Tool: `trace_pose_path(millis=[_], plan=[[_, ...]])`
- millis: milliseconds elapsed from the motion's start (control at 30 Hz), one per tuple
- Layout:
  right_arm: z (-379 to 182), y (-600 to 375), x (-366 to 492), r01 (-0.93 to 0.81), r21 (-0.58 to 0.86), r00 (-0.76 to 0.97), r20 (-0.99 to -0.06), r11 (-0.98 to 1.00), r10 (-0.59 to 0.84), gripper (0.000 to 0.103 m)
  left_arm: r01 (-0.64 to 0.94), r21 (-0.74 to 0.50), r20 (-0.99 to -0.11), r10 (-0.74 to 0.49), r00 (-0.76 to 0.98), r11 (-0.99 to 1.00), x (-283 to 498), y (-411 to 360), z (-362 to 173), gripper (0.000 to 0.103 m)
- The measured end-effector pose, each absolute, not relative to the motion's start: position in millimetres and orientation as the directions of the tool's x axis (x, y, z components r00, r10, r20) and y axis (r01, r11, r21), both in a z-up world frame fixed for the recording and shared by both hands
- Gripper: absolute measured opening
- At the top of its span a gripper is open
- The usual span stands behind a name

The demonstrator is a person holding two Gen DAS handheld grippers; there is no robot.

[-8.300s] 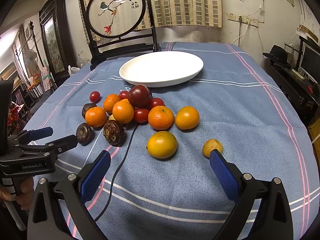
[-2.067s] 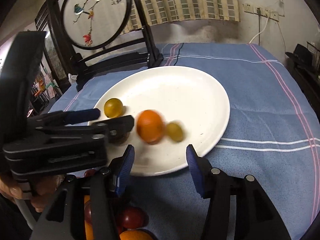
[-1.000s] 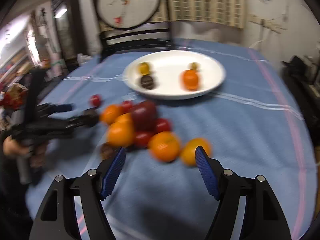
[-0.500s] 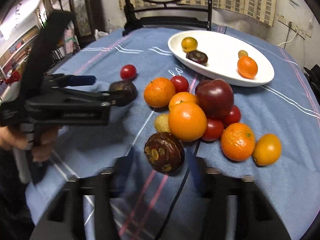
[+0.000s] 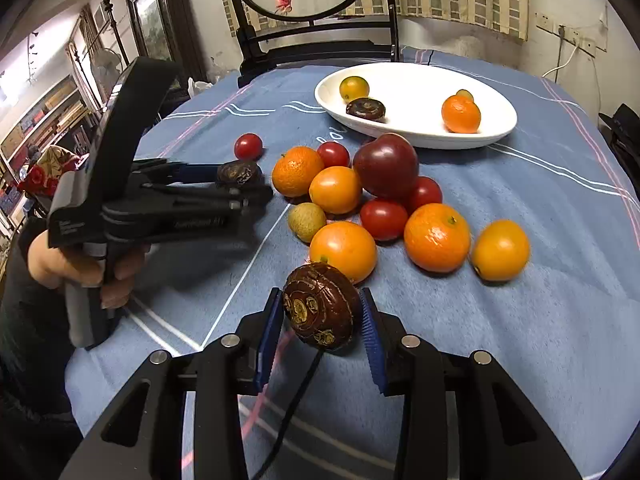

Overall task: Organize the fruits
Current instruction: 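Grasp a brown persimmon with each tool and drop both onto the plate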

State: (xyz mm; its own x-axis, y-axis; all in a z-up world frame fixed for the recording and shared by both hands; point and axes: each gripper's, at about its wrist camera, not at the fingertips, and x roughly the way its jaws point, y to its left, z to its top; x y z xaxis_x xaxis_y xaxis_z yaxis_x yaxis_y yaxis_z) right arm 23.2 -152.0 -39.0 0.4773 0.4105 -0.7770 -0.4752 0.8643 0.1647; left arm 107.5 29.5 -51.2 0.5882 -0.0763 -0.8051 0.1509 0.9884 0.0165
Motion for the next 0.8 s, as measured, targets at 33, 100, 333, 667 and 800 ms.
trace_pose_path(millis=[33, 100, 333, 667, 800], plan=[[-37.2, -153.6, 21.8, -0.476, 0.17, 0.48, -0.772, 0.863, 0.416, 0.038, 0.157, 0.017, -0.802, -0.08, 0.591, 0.987, 106.7, 28.5, -50.8, 0.045], [-31.8, -155.8, 20.3, -0.479, 0.179, 0.487, -0.76, 0.86, 0.43, 0.038, 0.159, -0.004, -0.806, -0.097, 0.584, 0.987, 106.4, 30.4, -50.3, 0.045], [10.6, -168.4, 28.5, -0.485, 0.138, 0.583, -0.685, 0.863, 0.437, 0.038, 0.141, -0.084, -0.767, -0.154, 0.623, 0.986, 99.6, 36.6, -18.0, 0.045], [37.3, -161.5, 120.0, -0.442, 0.11, 0.66, -0.633, 0.89, 0.405, 0.039, 0.156, -0.069, -0.708, -0.159, 0.689, 0.985, 162.2, 4.2, 36.0, 0.045], [14.4, -155.3, 163.2, -0.41, 0.136, 0.607, -0.698, 0.902, 0.381, 0.039, 0.104, -0.075, -0.74, -0.125, 0.661, 0.992, 203.3, -3.9, 23.4, 0.045]])
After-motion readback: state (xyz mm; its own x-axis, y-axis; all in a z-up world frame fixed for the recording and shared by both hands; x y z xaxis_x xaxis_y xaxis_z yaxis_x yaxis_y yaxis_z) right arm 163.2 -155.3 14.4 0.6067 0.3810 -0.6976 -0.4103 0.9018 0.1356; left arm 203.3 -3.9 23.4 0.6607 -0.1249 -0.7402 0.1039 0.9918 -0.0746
